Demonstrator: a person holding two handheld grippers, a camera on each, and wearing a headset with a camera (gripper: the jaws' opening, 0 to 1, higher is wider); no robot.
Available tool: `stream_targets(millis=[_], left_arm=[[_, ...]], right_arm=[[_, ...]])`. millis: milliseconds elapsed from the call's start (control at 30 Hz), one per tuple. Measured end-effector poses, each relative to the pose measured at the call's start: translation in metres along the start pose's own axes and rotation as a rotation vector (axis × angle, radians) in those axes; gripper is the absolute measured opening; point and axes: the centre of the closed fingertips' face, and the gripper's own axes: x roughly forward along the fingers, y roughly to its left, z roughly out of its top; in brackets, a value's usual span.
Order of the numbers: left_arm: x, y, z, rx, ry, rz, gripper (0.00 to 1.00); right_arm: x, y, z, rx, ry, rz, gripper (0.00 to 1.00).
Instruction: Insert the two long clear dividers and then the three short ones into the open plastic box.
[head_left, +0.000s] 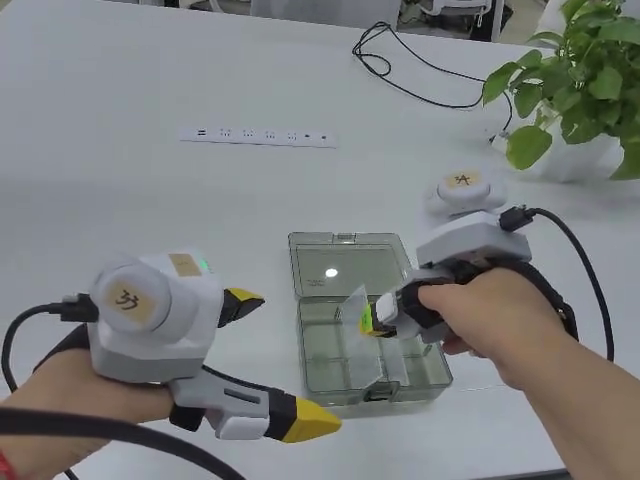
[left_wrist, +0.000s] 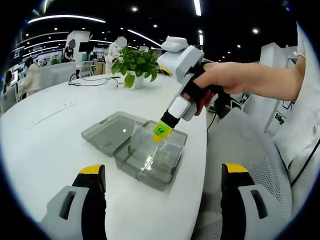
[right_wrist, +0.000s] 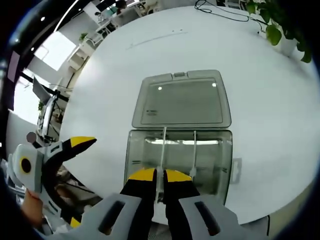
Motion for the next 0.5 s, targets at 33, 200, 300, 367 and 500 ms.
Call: stream_targets(millis=[33,200,300,367,500], left_arm=[[0.0001,0.0001,-0.0002,0.001,0.001,0.000,0.98],[0.0008,-0.0001,-0.0017,0.000,0.004,-0.002,0.98],[0.0010,0.0003,-0.0020,-0.003,0.004,0.000,0.99],[0.0011,0.0003,-0.0018,-0.003,0.003,0.000,0.99],[0.0011,0.0005,-0.0022,-0.003,0.006,0.001,0.99]], right_arm=[[0.0004,-0.0003,0.0001,-0.004,0.000,-0.002,0.07],[0.0034,0.0007,0.0013,-0.036,0.003,-0.010,0.07],[0.0037,0.0007,0.0019,-0.052,0.005,-0.016,0.07],[0.0040,0.0016,0.0021,-0.081,0.004,-0.026,0.07],[0.0023,0.0079,-0.0013,-0.111,0.010,-0.034,0.07]])
